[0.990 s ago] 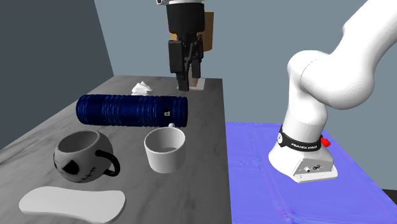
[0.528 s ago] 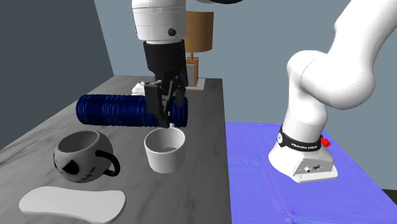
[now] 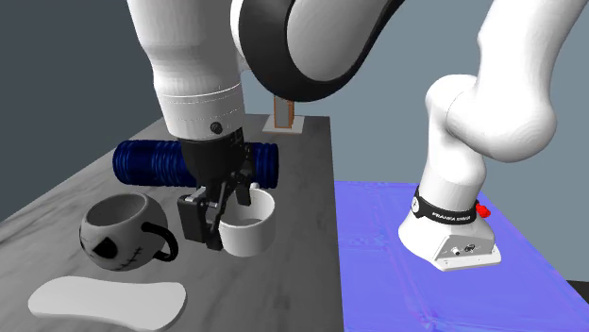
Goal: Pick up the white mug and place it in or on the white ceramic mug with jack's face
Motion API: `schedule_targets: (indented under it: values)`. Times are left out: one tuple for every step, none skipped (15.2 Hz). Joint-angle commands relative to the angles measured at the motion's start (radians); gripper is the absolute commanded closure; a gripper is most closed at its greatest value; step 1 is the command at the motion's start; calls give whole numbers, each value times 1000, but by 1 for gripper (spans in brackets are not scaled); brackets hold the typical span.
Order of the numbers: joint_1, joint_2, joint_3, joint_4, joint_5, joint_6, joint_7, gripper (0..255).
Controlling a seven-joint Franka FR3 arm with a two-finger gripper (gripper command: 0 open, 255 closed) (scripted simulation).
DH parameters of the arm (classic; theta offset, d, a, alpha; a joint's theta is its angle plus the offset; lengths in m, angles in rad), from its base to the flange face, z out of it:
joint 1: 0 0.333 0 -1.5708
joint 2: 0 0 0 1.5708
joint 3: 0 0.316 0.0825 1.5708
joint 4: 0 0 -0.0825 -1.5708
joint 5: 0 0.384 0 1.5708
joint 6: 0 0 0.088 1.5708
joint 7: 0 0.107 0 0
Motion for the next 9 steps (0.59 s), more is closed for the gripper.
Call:
schedule_targets:
  values:
    - [-2,19,2,-12,-9,31,6,0]
    - [-2,27,3,-18,-12,45,9,0]
    - [-3,36,4,-25,-16,59,11,0]
    - [-4,45,4,-31,-19,74,14,0]
    - [-5,59,5,-40,-26,96,19,0]
    - [-5,59,5,-40,-26,96,19,0]
    - [-5,59,5,-40,-26,96,19,0]
    - [-5,59,5,-40,-26,96,19,0]
    - [-5,59,5,-40,-26,96,19,0]
